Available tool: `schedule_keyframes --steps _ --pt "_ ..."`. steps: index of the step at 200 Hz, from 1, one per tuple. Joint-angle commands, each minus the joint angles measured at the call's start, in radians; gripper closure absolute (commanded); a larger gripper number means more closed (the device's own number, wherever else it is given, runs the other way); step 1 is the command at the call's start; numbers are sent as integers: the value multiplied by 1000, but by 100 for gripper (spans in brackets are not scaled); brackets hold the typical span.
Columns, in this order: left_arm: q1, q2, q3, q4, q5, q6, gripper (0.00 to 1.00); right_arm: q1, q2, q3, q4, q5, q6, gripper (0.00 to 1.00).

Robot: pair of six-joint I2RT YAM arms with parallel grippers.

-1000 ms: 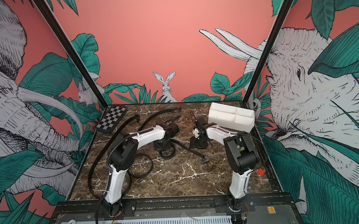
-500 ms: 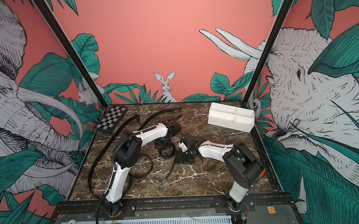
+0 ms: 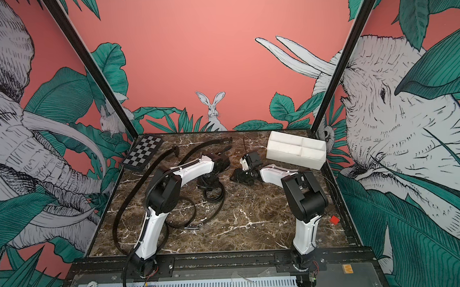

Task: Place the belts into the storage roll
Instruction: Roll the belt at the center of the board.

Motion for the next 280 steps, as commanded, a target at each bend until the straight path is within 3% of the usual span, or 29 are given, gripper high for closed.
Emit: schedule_keyframes --steps 1,73,180,227,280 --pt "9 161 -47 253 122 -17 100 26 31 23 147 -38 62 46" --pt "9 156 -59 256 126 -19 100 117 -64 -104 169 1 69 47" --pt "9 156 -76 285 147 -17 100 216 -22 -113 86 98 95 49" --pt "9 144 -107 319 170 -10 100 233 11 -140 129 120 142 60" --pt "9 81 -209 401 238 -2 100 243 38 -38 -90 215 98 72"
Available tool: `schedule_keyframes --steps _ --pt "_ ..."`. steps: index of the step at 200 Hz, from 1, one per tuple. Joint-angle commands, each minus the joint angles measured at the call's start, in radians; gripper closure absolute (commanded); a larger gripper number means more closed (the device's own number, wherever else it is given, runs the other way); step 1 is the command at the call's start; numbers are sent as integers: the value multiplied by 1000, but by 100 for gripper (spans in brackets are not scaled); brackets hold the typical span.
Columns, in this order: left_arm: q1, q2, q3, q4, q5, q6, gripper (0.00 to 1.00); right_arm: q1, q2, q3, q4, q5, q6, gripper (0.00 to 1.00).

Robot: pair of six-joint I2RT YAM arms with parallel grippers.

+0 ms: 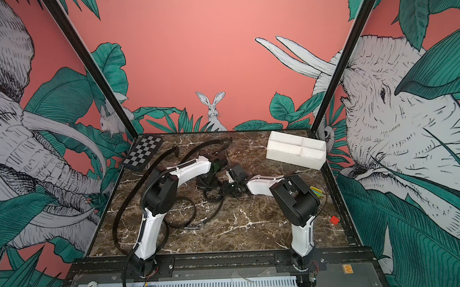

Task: Place the belts into the storage roll
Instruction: Roll the belt at the center of the board.

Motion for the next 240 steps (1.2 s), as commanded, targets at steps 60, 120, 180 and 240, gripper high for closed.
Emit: schedule_keyframes --steps 60,120,180,240 --pt "-7 83 -197 401 285 29 100 16 58 94 -374 186 -97 98" --pt "-36 17 -205 435 397 73 85 -21 -24 54 -550 243 -138 100" --pt "-35 -150 -221 513 456 67 29 -91 -106 4 -669 238 -186 100" --pt "-36 -335 -247 569 417 60 12 -128 -142 -7 -714 248 -207 100"
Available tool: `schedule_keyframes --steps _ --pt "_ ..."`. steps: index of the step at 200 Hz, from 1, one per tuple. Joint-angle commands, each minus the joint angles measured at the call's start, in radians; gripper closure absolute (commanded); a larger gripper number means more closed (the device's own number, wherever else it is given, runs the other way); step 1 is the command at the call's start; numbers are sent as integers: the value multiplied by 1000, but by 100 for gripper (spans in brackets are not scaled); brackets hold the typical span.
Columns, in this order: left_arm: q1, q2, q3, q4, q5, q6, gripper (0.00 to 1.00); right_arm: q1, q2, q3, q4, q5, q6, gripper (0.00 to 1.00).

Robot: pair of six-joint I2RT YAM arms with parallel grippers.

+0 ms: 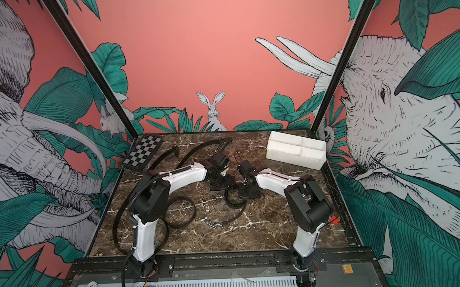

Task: Place the belts into the storage roll
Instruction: Roll the belt at the center of the board.

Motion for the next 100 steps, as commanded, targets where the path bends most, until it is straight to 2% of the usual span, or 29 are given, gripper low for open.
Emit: schedule_keyframes --steps 1,52,67,100 --pt "-1 -143 -43 49 -36 -11 12 -15 -12 -28 -150 46 -29 100" --pt "-16 -339 -165 35 -155 20 11 -23 0 -6 -192 87 -57 100" --pt "-57 -401 -214 13 -186 60 14 -24 7 2 -198 100 -56 100" --pt "-211 -521 -371 35 -231 195 17 -24 27 9 -186 101 -48 100"
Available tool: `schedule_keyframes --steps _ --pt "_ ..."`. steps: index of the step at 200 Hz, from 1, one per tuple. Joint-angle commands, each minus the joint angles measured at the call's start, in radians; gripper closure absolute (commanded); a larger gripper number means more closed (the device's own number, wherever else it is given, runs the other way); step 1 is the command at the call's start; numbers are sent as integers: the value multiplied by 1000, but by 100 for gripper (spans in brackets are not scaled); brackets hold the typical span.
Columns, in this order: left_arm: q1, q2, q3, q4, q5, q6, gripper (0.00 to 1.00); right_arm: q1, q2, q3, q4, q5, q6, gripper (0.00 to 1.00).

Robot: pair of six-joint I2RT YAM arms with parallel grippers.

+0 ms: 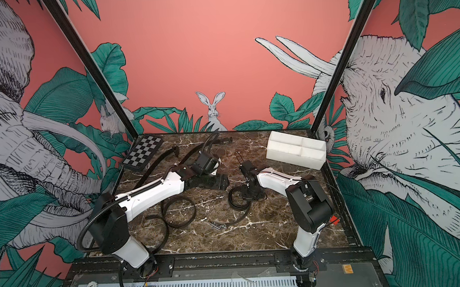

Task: Place the belts into the storage roll
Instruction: Roll the belt at the center of the board.

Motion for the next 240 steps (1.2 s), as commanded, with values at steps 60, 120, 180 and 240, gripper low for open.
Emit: schedule_keyframes --steps 60,120,180,240 --pt "-227 -115 -227 0 -73 309 10 -9 29 -10 -91 67 -2 100" --pt "-330 11 -222 65 -80 373 9 -9 19 -28 -88 64 8 100" --pt "-300 80 -289 66 -426 355 7 0 22 -24 -105 72 -19 100" --pt "-79 236 -99 154 -498 564 2 10 73 -3 -150 107 -110 100"
